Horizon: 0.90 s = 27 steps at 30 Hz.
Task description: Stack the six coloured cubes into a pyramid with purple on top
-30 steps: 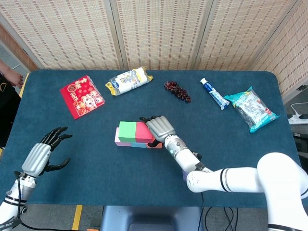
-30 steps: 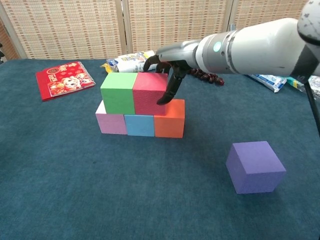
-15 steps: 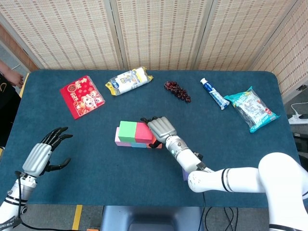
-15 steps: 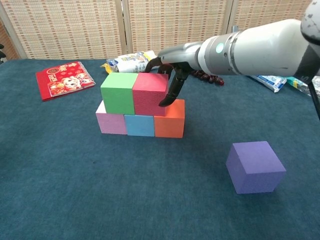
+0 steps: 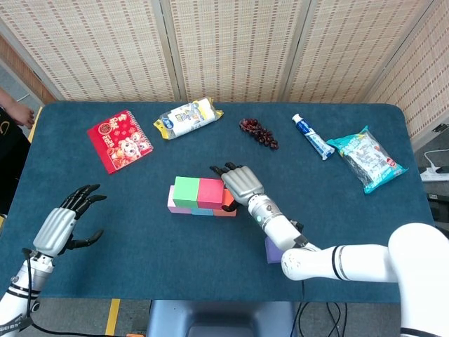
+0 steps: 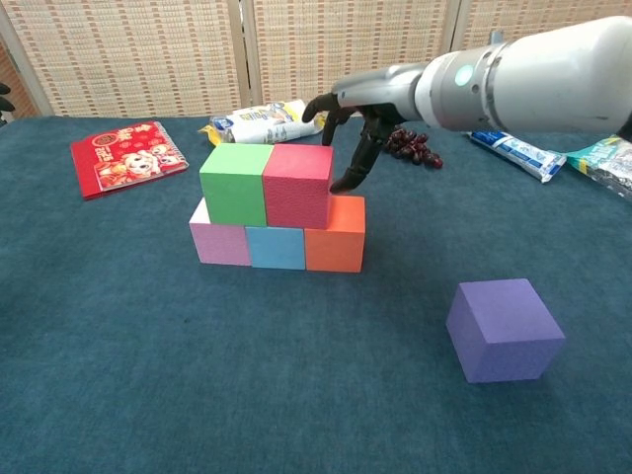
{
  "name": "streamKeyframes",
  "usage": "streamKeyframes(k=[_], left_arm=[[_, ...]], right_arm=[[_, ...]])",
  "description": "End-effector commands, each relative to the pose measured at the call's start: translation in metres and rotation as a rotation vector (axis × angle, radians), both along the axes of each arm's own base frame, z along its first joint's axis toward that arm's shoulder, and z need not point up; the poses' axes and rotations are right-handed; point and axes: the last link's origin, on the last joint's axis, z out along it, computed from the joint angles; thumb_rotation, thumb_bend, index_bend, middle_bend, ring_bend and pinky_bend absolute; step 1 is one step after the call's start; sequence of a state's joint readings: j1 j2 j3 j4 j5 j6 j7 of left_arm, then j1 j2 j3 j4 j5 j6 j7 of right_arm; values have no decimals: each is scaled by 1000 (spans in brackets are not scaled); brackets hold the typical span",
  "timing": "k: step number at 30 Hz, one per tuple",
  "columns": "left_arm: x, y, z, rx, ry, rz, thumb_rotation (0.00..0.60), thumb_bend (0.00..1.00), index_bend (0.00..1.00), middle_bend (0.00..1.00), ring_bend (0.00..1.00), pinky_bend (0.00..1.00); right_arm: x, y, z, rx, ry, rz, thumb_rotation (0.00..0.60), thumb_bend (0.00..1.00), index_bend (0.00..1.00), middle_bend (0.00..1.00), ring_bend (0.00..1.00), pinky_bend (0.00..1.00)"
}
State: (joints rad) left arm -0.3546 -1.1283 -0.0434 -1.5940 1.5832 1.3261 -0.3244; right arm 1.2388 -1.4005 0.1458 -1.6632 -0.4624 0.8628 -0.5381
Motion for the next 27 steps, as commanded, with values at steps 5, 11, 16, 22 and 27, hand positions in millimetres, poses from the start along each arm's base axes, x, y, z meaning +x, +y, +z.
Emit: streamKeyframes(k=[5,11,16,22,27], left_arm=[[3,2,-3,-21,-14,-4,600,317,194,60,0,126],[7,4,-6,-30,-12,-11,600,316,194,61,0,126],[8,3,-7,-33,-4,-2,600,317,194,61,0,126],[9,1,-8,-27,-10,18,600,316,194,61,0,126],[10,-1,-11,-28,-17,27,600,316,194,61,0,126]], right_arm=[[-30,11,46,-68,-56,4,600,322,30,245,141,324],[-65,38,79,-65,-48,39,600,322,66,244,150,325],[-101,72,102,-47,-18,77,600,321,121,246,200,366],[-145,112,117,-13,25,62,600,250,127,251,209,382],[-178,133,111,18,42,13,600,156,127,251,208,383]])
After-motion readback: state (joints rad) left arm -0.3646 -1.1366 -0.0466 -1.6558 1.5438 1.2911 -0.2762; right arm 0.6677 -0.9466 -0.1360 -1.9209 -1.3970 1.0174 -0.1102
